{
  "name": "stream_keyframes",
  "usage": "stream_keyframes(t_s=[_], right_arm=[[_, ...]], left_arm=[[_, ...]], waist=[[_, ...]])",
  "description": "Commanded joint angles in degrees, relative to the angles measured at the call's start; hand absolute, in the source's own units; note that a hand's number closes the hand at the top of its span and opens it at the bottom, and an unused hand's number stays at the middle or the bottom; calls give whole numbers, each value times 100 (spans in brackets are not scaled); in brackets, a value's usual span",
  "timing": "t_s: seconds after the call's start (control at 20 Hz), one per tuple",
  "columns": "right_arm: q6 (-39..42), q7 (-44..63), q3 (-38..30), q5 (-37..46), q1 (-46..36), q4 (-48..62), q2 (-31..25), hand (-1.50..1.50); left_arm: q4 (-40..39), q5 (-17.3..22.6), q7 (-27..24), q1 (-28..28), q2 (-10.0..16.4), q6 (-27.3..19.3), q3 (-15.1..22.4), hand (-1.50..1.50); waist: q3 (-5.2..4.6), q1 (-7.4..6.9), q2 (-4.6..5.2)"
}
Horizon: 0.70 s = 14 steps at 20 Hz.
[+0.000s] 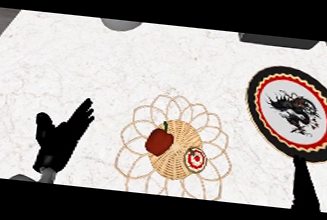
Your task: Pick the cupcake from the placemat and place it in the plate
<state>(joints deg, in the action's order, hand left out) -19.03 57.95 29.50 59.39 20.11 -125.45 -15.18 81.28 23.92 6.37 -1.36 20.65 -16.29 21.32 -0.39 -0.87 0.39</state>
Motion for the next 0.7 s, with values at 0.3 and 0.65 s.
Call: stream_keyframes(t_s=[0.3, 0.65], right_arm=[[1129, 2130, 928, 951, -1682, 1131, 1496, -150], [576, 2140, 874, 545, -2283, 2027, 1511, -150]], left_arm=[[-229, -88, 46, -24, -80, 110, -118, 0], [-432, -186, -24, -159, -360, 90, -222, 0]], waist=[[31, 12, -27], [36, 48, -25]])
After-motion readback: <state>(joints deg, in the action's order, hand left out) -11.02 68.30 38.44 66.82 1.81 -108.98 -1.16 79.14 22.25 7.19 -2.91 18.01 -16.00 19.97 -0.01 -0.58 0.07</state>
